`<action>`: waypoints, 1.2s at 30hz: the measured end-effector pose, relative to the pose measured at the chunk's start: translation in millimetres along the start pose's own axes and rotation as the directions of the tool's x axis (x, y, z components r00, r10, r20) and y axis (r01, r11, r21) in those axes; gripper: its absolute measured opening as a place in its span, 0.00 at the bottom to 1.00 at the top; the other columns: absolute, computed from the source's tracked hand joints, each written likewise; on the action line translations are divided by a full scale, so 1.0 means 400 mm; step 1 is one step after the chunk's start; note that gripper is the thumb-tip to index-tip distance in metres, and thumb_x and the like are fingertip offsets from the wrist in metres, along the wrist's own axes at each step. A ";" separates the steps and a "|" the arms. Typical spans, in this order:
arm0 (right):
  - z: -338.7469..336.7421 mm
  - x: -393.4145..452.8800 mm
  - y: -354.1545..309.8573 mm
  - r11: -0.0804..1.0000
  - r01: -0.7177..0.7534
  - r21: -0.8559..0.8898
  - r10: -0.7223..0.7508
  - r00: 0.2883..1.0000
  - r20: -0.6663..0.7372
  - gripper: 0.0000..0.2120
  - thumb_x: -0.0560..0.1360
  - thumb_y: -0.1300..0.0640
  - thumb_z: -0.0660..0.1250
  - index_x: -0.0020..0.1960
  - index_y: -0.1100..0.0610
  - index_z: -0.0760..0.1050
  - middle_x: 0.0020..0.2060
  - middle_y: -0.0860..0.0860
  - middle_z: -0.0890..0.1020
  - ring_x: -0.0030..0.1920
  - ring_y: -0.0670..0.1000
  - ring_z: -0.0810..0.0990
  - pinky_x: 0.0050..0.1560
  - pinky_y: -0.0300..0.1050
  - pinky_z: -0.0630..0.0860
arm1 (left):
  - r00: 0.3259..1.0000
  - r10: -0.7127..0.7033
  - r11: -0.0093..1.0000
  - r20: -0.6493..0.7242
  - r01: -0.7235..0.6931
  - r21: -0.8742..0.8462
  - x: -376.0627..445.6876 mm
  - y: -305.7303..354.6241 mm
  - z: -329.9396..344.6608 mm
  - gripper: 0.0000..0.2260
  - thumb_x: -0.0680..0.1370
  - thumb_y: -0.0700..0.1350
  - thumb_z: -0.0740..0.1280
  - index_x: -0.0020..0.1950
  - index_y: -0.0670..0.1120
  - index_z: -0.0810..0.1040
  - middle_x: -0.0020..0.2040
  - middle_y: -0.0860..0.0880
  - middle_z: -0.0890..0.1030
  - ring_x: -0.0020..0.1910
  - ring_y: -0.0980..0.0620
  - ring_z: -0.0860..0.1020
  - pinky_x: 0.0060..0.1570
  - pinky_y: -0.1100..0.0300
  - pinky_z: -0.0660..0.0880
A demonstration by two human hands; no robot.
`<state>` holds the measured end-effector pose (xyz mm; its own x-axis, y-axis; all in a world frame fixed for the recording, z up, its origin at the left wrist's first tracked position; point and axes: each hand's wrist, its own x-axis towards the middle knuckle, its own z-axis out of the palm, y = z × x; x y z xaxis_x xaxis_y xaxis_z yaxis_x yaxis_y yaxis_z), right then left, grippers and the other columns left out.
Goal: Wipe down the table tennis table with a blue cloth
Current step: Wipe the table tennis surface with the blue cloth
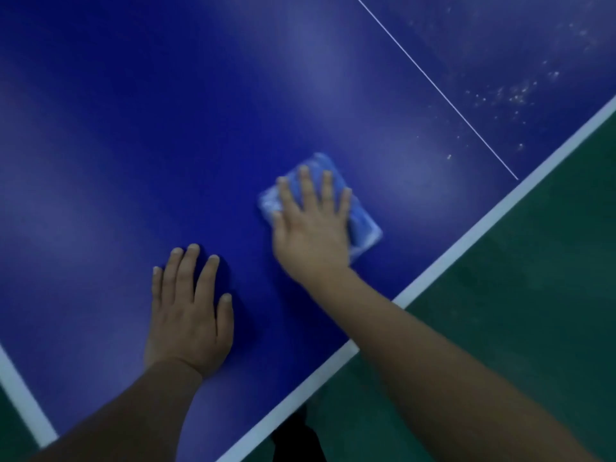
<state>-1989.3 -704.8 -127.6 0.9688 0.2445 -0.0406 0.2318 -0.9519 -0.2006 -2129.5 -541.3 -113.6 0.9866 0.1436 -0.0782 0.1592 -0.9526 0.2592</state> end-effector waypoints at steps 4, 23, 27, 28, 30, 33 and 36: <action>0.010 0.203 -0.161 0.976 0.203 0.084 -0.208 0.976 0.068 0.26 0.82 0.44 0.46 0.79 0.47 0.58 0.80 0.52 0.55 0.80 0.60 0.46 0.75 0.65 0.37 | 1.000 0.000 1.000 0.008 -0.001 0.026 0.001 0.000 0.006 0.27 0.79 0.53 0.52 0.73 0.40 0.68 0.77 0.39 0.62 0.78 0.39 0.56 0.77 0.41 0.48; -0.042 -0.029 0.183 0.995 0.100 -0.026 -0.098 0.992 0.082 0.27 0.82 0.40 0.42 0.78 0.44 0.58 0.80 0.49 0.56 0.80 0.58 0.49 0.76 0.63 0.41 | 1.000 -0.006 1.000 0.015 0.006 0.017 -0.006 0.010 -0.005 0.29 0.79 0.54 0.49 0.74 0.39 0.68 0.76 0.38 0.62 0.78 0.40 0.54 0.77 0.40 0.47; -0.128 -0.005 0.494 0.949 -0.301 -0.095 0.304 0.952 0.022 0.28 0.82 0.38 0.42 0.79 0.44 0.54 0.81 0.50 0.53 0.79 0.60 0.49 0.76 0.66 0.45 | 1.000 0.002 1.000 -0.009 -0.002 0.015 -0.006 0.006 0.000 0.29 0.79 0.54 0.50 0.73 0.38 0.68 0.76 0.38 0.63 0.77 0.38 0.55 0.77 0.41 0.47; -0.149 0.003 0.550 0.912 -0.407 -0.059 0.409 0.912 0.027 0.28 0.81 0.38 0.41 0.80 0.43 0.51 0.81 0.49 0.50 0.80 0.59 0.46 0.76 0.66 0.43 | 1.000 0.001 1.000 -0.011 -0.001 0.016 -0.006 0.007 0.001 0.28 0.79 0.54 0.50 0.73 0.38 0.67 0.76 0.38 0.62 0.77 0.39 0.55 0.77 0.41 0.47; -0.162 0.016 0.578 0.836 -0.548 0.022 0.547 0.836 0.027 0.29 0.81 0.38 0.40 0.80 0.43 0.48 0.81 0.49 0.47 0.80 0.57 0.43 0.76 0.66 0.40 | 1.000 -0.002 1.000 -0.016 0.002 0.013 -0.009 0.007 0.003 0.28 0.79 0.54 0.50 0.73 0.39 0.68 0.76 0.38 0.62 0.77 0.39 0.55 0.77 0.43 0.46; -0.123 0.004 0.456 0.883 -0.469 -0.007 0.469 0.883 0.009 0.29 0.81 0.41 0.41 0.81 0.46 0.51 0.81 0.51 0.50 0.80 0.60 0.46 0.76 0.66 0.40 | 1.000 -0.011 1.000 -0.025 0.011 0.014 -0.009 0.012 0.001 0.28 0.79 0.53 0.50 0.73 0.39 0.68 0.76 0.38 0.63 0.77 0.39 0.56 0.77 0.43 0.47; -0.082 -0.064 0.339 0.998 -0.042 -0.053 0.047 0.995 0.091 0.27 0.82 0.40 0.41 0.80 0.44 0.54 0.81 0.49 0.52 0.80 0.59 0.47 0.76 0.63 0.39 | 0.999 -0.034 0.999 -0.017 0.035 0.028 -0.012 0.023 -0.007 0.29 0.79 0.54 0.49 0.74 0.39 0.68 0.76 0.38 0.64 0.77 0.39 0.57 0.77 0.41 0.49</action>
<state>-1979.9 -846.2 -121.5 0.9665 0.2156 -0.1390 0.1952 -0.9698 -0.1464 -2132.6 -550.0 -108.1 0.9810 0.1808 -0.0706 0.1923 -0.9543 0.2288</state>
